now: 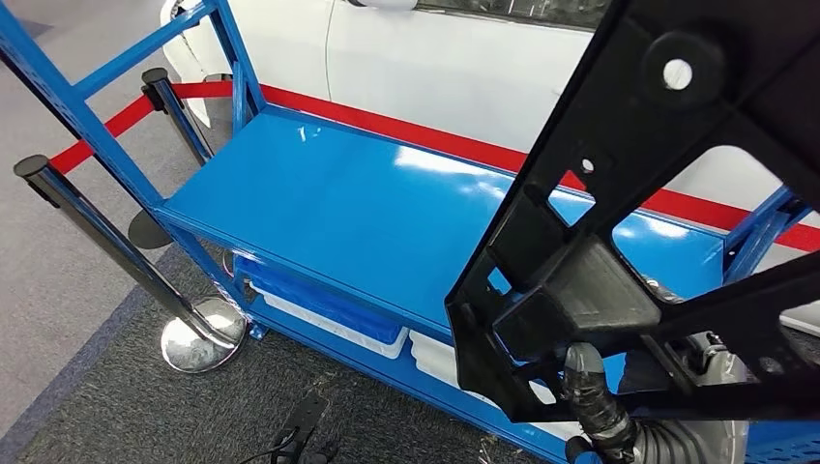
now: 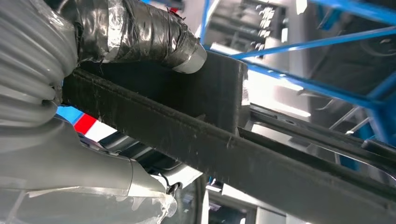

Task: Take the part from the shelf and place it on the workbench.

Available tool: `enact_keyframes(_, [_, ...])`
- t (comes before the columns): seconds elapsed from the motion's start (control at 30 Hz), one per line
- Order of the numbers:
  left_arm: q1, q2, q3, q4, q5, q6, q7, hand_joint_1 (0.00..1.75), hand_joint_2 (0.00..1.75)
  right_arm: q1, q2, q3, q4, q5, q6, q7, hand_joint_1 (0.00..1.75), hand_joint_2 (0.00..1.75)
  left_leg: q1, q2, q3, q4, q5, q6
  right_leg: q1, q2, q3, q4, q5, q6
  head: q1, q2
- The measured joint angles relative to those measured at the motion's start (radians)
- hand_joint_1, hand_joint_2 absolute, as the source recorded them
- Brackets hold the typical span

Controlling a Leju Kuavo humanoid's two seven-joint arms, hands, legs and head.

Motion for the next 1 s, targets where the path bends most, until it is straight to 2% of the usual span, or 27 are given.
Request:
enact_keyframes(0.03, [-0.002, 0.0, 0.0, 0.0, 0.0, -0.01, 0.008, 0.0, 1.75, -0.007, 0.007, 0.001, 0.0, -0.014, 0.01, -0.009, 1.29, 1.75, 0.002, 0.0, -0.008, 0.008, -0.012, -0.005, 0.0, -0.002, -0.009, 0.0, 0.009, -0.009, -0.001, 0.0])
enact_keyframes(0.07, [-0.003, 0.001, 0.0, -0.001, -0.001, -0.018, 0.014, 0.0, 1.75, -0.014, 0.014, 0.001, 0.0, -0.022, 0.015, -0.012, 1.29, 1.75, 0.004, 0.002, -0.019, 0.033, -0.043, -0.01, -0.001, -0.003, -0.019, -0.002, 0.019, -0.017, -0.002, 0.0])
enact_keyframes(0.1, [-0.005, 0.001, 0.0, -0.001, -0.002, -0.026, 0.019, 0.0, 1.75, -0.02, 0.022, 0.002, 0.0, -0.031, 0.017, -0.016, 1.29, 1.75, 0.006, 0.003, -0.034, 0.077, -0.088, -0.015, -0.001, -0.006, -0.031, -0.002, 0.03, -0.024, -0.003, 0.0])
enact_keyframes(0.17, [-0.011, 0.0, -0.001, -0.002, -0.003, -0.044, 0.026, 0.0, 1.75, -0.025, 0.035, 0.004, 0.001, -0.051, 0.008, -0.026, 1.29, 1.75, 0.008, 0.004, -0.065, 0.199, -0.179, -0.022, 0.003, -0.01, -0.059, -0.002, 0.051, -0.031, -0.005, 0.0])
enact_keyframes(0.2, [-0.014, -0.001, -0.001, -0.002, -0.004, -0.054, 0.029, 0.0, 1.75, -0.026, 0.042, 0.004, 0.002, -0.064, -0.001, -0.035, 1.29, 1.75, 0.008, 0.004, -0.069, 0.247, -0.201, -0.022, 0.006, -0.012, -0.074, -0.002, 0.062, -0.033, -0.005, 0.0])
enact_keyframes(0.23, [-0.017, -0.002, -0.001, -0.003, -0.003, -0.063, 0.031, 0.0, 1.75, -0.027, 0.048, 0.005, 0.004, -0.076, -0.011, -0.043, 1.29, 1.75, 0.008, 0.004, -0.057, 0.266, -0.203, -0.021, 0.009, -0.013, -0.089, -0.001, 0.072, -0.034, -0.005, 0.0])
enact_keyframes(0.27, [-0.019, -0.002, -0.001, -0.004, -0.002, -0.07, 0.033, 0.0, 1.75, -0.028, 0.055, 0.005, 0.006, -0.087, -0.021, -0.052, 1.29, 1.75, 0.007, 0.004, -0.028, 0.25, -0.187, -0.017, 0.011, -0.013, -0.1, -0.001, 0.082, -0.034, -0.005, 0.0])
enact_keyframes(0.3, [-0.021, -0.003, -0.001, -0.004, 0.0, -0.076, 0.035, 0.0, 1.75, -0.03, 0.062, 0.006, 0.008, -0.098, -0.03, -0.061, 1.29, 1.75, 0.005, 0.004, 0.018, 0.202, -0.163, -0.01, 0.013, -0.013, -0.111, -0.001, 0.091, -0.034, -0.005, 0.0])
enact_keyframes(0.33, [-0.025, -0.004, -0.001, -0.005, 0.001, -0.079, 0.038, 0.0, 1.75, -0.031, 0.068, 0.006, 0.008, -0.107, -0.036, -0.069, 1.29, 1.75, 0.001, 0.004, 0.074, 0.131, -0.148, 0.0, 0.014, -0.013, -0.118, -0.001, 0.099, -0.033, -0.005, 0.0])
enact_keyframes(0.37, [-0.03, -0.006, -0.001, -0.005, 0.002, -0.079, 0.042, 0.0, 1.75, -0.033, 0.074, 0.006, 0.009, -0.118, -0.041, -0.078, 1.29, 1.75, -0.003, 0.004, 0.126, 0.057, -0.142, 0.01, 0.015, -0.014, -0.123, -0.003, 0.108, -0.03, -0.005, 0.0])
enact_keyframes(0.4, [-0.035, -0.007, -0.001, -0.005, 0.0, -0.076, 0.046, 0.0, 1.75, -0.035, 0.079, 0.006, 0.009, -0.129, -0.043, -0.084, 1.29, 1.75, -0.008, 0.004, 0.161, 0.001, -0.142, 0.018, 0.013, -0.015, -0.126, -0.005, 0.117, -0.025, -0.005, 0.0])
enact_keyframes(0.43, [-0.039, -0.009, -0.002, -0.006, -0.004, -0.069, 0.049, 0.0, 1.75, -0.037, 0.084, 0.006, 0.011, -0.14, -0.044, -0.091, 1.29, 1.75, -0.013, 0.004, 0.179, -0.034, -0.145, 0.024, 0.01, -0.017, -0.127, -0.011, 0.127, -0.019, -0.006, 0.0])
enact_keyframes(0.5, [-0.042, -0.012, -0.003, -0.006, -0.011, -0.06, 0.053, 0.0, 1.75, -0.039, 0.091, 0.007, 0.016, -0.163, -0.042, -0.102, 1.29, 1.75, -0.015, 0.004, 0.177, -0.059, -0.124, 0.031, 0.007, -0.018, -0.126, -0.026, 0.148, -0.004, -0.008, 0.0])
enact_keyframes(0.53, [-0.043, -0.013, -0.003, -0.007, -0.012, -0.062, 0.054, 0.0, 1.75, -0.039, 0.093, 0.008, 0.019, -0.171, -0.041, -0.107, 1.29, 1.75, -0.014, 0.006, 0.176, -0.074, -0.106, 0.036, 0.007, -0.017, -0.129, -0.028, 0.146, 0.001, -0.008, 0.0])
enact_keyframes(0.57, [-0.043, -0.014, -0.003, -0.007, -0.011, -0.067, 0.053, 0.0, 1.75, -0.04, 0.094, 0.008, 0.022, -0.178, -0.039, -0.111, 1.29, 1.75, -0.011, 0.009, 0.172, -0.088, -0.088, 0.039, 0.009, -0.016, -0.134, -0.018, 0.124, 0.004, -0.006, 0.0])
enact_keyframes(0.6, [-0.043, -0.014, -0.003, -0.008, -0.01, -0.073, 0.052, 0.0, 1.75, -0.041, 0.095, 0.009, 0.026, -0.183, -0.038, -0.115, 1.29, 1.75, -0.007, 0.012, 0.164, -0.099, -0.069, 0.042, 0.011, -0.015, -0.145, 0.012, 0.084, 0.007, -0.003, 0.0])
enact_keyframes(0.67, [-0.042, -0.015, -0.004, -0.009, -0.008, -0.081, 0.052, 0.0, 1.75, -0.042, 0.097, 0.01, 0.033, -0.19, -0.038, -0.119, 1.29, 1.75, -0.008, 0.015, 0.134, -0.099, -0.044, 0.045, 0.011, -0.014, -0.167, 0.12, -0.016, 0.012, 0.0, 0.0])
enact_keyframes(0.7, [-0.041, -0.015, -0.004, -0.009, -0.008, -0.083, 0.053, 0.0, 1.75, -0.042, 0.097, 0.011, 0.036, -0.192, -0.038, -0.12, 1.29, 1.75, -0.008, 0.016, 0.115, -0.094, -0.033, 0.044, 0.01, -0.014, -0.173, 0.175, -0.041, 0.016, 0.001, 0.0])
enact_keyframes(0.73, [-0.04, -0.016, -0.004, -0.01, -0.009, -0.084, 0.054, 0.0, 1.75, -0.042, 0.097, 0.012, 0.039, -0.194, -0.038, -0.12, 1.29, 1.75, -0.007, 0.018, 0.096, -0.087, -0.024, 0.042, 0.008, -0.014, -0.169, 0.21, -0.041, 0.02, 0.001, 0.0])
enact_keyframes(0.77, [-0.04, -0.016, -0.005, -0.01, -0.01, -0.085, 0.056, 0.0, 1.75, -0.042, 0.098, 0.012, 0.042, -0.196, -0.038, -0.121, 1.29, 1.75, -0.005, 0.019, 0.075, -0.078, -0.015, 0.039, 0.005, -0.014, -0.152, 0.217, -0.02, 0.025, 0.002, 0.0])
enact_keyframes(0.8, [-0.04, -0.016, -0.006, -0.01, -0.013, -0.085, 0.058, 0.0, 1.75, -0.042, 0.098, 0.012, 0.045, -0.197, -0.038, -0.121, 1.29, 1.75, -0.003, 0.019, 0.053, -0.066, -0.008, 0.034, 0.0, -0.014, -0.118, 0.192, 0.008, 0.031, 0.002, 0.0])
enact_keyframes(0.83, [-0.04, -0.016, -0.007, -0.01, -0.016, -0.085, 0.06, 0.0, 1.75, -0.042, 0.099, 0.013, 0.047, -0.199, -0.038, -0.122, 1.29, 1.75, -0.001, 0.019, 0.033, -0.051, -0.003, 0.029, -0.005, -0.014, -0.075, 0.145, 0.023, 0.037, 0.002, 0.0])
enact_keyframes(0.87, [-0.04, -0.016, -0.008, -0.01, -0.018, -0.085, 0.061, 0.0, 1.75, -0.042, 0.099, 0.013, 0.048, -0.201, -0.038, -0.123, 1.29, 1.75, 0.0, 0.019, 0.013, -0.034, 0.001, 0.022, -0.005, -0.013, -0.029, 0.082, 0.016, 0.039, 0.004, 0.0])
enact_keyframes(0.9, [-0.039, -0.015, -0.009, -0.01, -0.019, -0.084, 0.062, 0.0, 1.75, -0.04, 0.1, 0.013, 0.049, -0.202, -0.038, -0.125, 1.29, 1.75, 0.0, 0.018, 0.0, -0.021, 0.005, 0.015, -0.004, -0.012, 0.002, 0.034, 0.004, 0.034, 0.005, 0.0])
enact_keyframes(0.93, [-0.038, -0.015, -0.009, -0.01, -0.02, -0.083, 0.063, 0.0, 1.75, -0.038, 0.101, 0.013, 0.05, -0.203, -0.038, -0.127, 1.29, 1.75, -0.001, 0.017, -0.009, -0.013, 0.01, 0.009, -0.001, -0.01, 0.018, 0.003, -0.012, 0.026, 0.007, 0.0])
enact_keyframes(0.97, [-0.037, -0.014, -0.009, -0.01, -0.02, -0.082, 0.063, 0.0, 1.75, -0.036, 0.102, 0.013, 0.051, -0.203, -0.038, -0.129, 1.29, 1.75, 0.0, 0.016, -0.014, -0.01, 0.019, 0.002, 0.005, -0.008, 0.022, -0.01, -0.018, 0.015, 0.009, 0.0])
enact_keyframes(1.0, [-0.035, -0.014, -0.009, -0.01, -0.02, -0.082, 0.063, 0.0, 1.75, -0.034, 0.103, 0.013, 0.052, -0.203, -0.038, -0.132, 1.29, 1.75, 0.001, 0.015, -0.015, -0.014, 0.029, -0.004, 0.006, -0.007, 0.014, -0.007, -0.011, 0.004, 0.011, 0.0])
